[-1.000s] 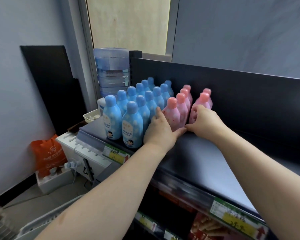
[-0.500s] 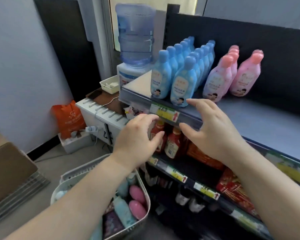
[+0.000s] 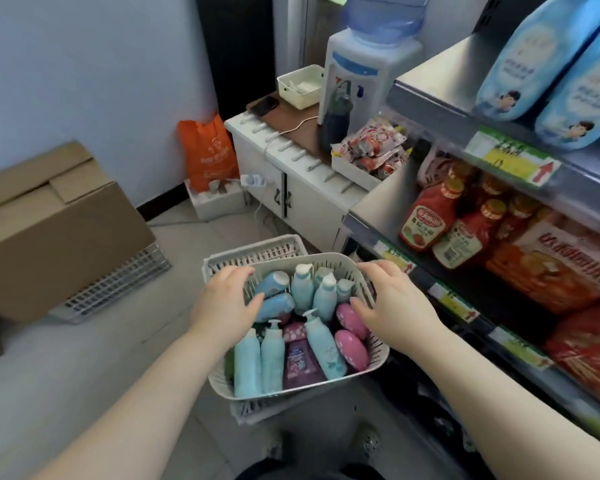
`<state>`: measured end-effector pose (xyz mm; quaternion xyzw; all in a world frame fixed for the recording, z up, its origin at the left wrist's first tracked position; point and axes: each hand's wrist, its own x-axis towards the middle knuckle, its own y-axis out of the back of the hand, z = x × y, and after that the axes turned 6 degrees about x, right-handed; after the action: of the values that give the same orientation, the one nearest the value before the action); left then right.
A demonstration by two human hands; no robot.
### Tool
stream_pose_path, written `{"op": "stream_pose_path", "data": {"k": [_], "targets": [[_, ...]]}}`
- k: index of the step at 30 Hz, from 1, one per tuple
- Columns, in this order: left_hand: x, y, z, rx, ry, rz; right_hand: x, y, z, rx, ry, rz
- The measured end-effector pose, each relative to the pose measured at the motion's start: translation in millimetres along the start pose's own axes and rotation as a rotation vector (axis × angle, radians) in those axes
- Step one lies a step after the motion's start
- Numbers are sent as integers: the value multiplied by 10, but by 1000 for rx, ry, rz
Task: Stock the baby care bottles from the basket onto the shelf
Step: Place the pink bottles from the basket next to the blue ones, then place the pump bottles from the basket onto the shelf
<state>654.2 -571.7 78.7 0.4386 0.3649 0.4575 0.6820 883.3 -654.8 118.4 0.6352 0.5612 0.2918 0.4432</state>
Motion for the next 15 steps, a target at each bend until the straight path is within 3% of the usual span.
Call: {"op": "stream_pose_path", "data": {"k": [6, 15], "targets": [[-100, -369, -619, 35, 189, -171, 205, -688, 42, -6, -77, -172], [10, -772, -971, 62, 258, -284, 443, -1481, 210, 9, -201, -377]]}}
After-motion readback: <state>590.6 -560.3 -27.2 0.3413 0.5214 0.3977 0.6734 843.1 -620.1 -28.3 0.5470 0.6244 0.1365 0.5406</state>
